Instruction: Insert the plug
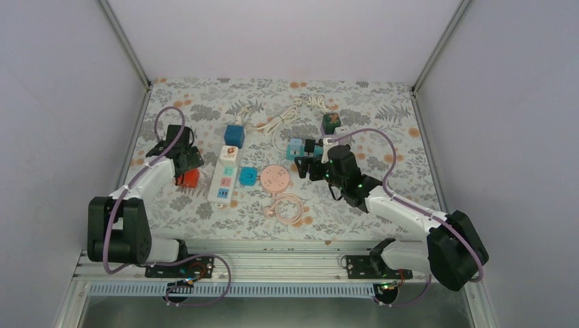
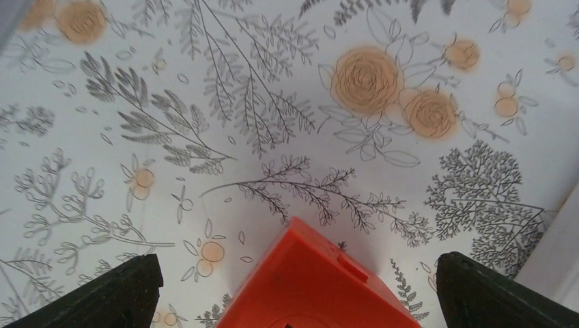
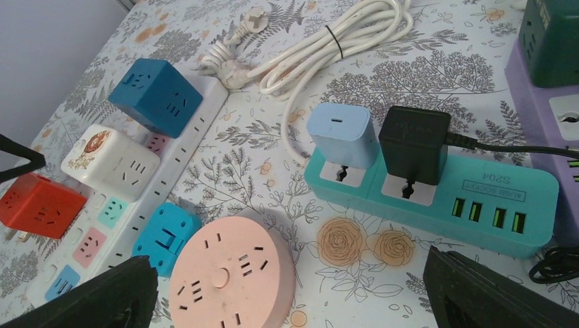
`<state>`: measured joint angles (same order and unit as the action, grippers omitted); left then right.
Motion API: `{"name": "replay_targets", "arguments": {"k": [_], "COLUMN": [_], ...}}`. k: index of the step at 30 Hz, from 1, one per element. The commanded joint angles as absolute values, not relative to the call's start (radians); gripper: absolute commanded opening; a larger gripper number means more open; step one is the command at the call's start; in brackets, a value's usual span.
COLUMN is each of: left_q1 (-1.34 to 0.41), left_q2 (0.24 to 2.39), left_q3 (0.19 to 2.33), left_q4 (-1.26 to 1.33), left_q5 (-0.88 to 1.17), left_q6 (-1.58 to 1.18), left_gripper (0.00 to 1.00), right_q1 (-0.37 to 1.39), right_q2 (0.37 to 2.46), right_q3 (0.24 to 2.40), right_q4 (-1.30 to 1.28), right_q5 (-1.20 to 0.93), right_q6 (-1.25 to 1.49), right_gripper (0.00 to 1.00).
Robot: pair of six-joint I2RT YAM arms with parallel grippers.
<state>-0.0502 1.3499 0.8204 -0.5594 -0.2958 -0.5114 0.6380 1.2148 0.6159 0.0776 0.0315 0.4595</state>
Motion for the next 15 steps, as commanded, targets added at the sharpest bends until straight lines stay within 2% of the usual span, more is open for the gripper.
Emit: {"name": "replay_targets", "arguments": {"k": [1, 5, 12, 15], "left_q1": [-0.046, -0.046, -0.049, -0.052], "left_q2": [1.402, 1.441, 1.406, 1.417], "left_q3": [0.803, 0.793, 0.786, 0.774], "left_q4": [-0.518, -0.519, -0.548, -0.561], "left_q5": [-0.262, -0.22, -0.143, -0.145], "left_q6": [-0.532, -0.492, -0.478, -0.497], "left_gripper": [1.0, 1.0, 0.93, 0.86], "right_q1": [0.629, 0.628, 0.628, 0.627], "right_q2": [1.226, 1.234, 1.256, 1.262], "right_q3": [0.65, 0.65, 0.666, 0.667], "right_q4": [0.064, 0.063, 0.062, 0.065], "right_q5": [0.051, 0.056, 0.049, 0.045], "right_q6": [0.487, 0.491, 0.496, 0.507], "right_gripper": [1.0, 1.0, 1.0, 1.0]}}
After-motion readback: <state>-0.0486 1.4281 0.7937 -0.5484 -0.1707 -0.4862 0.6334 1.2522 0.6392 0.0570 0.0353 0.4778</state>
